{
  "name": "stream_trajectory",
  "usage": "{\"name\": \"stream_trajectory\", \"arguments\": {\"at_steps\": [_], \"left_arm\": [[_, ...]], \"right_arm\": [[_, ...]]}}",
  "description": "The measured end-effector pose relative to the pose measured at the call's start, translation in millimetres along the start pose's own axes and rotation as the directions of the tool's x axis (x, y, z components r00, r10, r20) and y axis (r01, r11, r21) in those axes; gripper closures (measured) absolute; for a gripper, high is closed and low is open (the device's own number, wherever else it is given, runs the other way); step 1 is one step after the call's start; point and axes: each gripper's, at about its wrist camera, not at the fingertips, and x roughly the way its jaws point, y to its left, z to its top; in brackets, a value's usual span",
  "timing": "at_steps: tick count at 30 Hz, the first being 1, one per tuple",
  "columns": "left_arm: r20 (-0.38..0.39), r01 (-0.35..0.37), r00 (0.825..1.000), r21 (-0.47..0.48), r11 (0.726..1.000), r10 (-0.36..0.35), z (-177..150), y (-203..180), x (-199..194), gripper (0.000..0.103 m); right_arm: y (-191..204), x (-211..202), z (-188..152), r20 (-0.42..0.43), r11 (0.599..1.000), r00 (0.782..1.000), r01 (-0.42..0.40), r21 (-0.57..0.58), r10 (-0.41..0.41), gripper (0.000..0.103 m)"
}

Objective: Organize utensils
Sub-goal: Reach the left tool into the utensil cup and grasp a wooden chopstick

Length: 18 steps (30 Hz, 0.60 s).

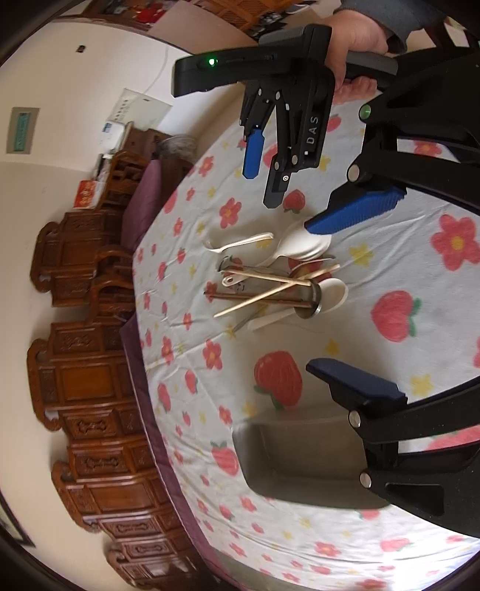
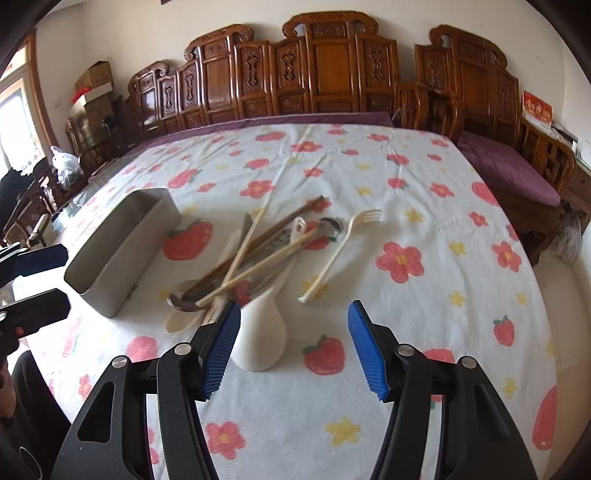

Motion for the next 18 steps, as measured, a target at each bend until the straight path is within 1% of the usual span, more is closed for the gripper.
{"name": "stream_trajectory", "arguments": {"at_steps": [5, 6, 11, 14, 18], "left_arm": [[-0.08, 0.019, 0.997, 0.001, 1.0, -0.019, 8.6, 1.7, 42.8, 0.058], [-0.096, 0.02, 0.995, 0.003, 1.0, -0.019, 10.2, 2.3, 51.9, 0.059], [-0.16, 0.038, 0.987, 0.016, 0.999, -0.035, 10.6, 0.4, 85.4, 0.075], [-0.201, 0.025, 0.979, 0.022, 0.999, -0.02, 11.3, 0.8, 102.7, 0.081], [-0.208, 0.037, 0.978, 0.026, 0.999, -0.031, 13.5, -0.7, 109.0, 0.082]], "right_arm": [[-9.6, 9.6, 0.9, -0.013, 1.0, 1.0, -0.003, 0.007, 0.003, 0.041], [-11.2, 10.9, 1.7, -0.014, 1.0, 1.0, -0.002, 0.007, 0.002, 0.041], [-20.6, 13.6, 5.4, -0.015, 1.0, 1.0, 0.002, 0.023, -0.001, 0.041], [-24.6, 13.3, 7.0, -0.014, 0.999, 1.0, -0.002, 0.036, 0.003, 0.041], [-27.2, 10.9, 8.9, -0.008, 0.999, 1.0, -0.006, 0.045, 0.006, 0.041]]}}
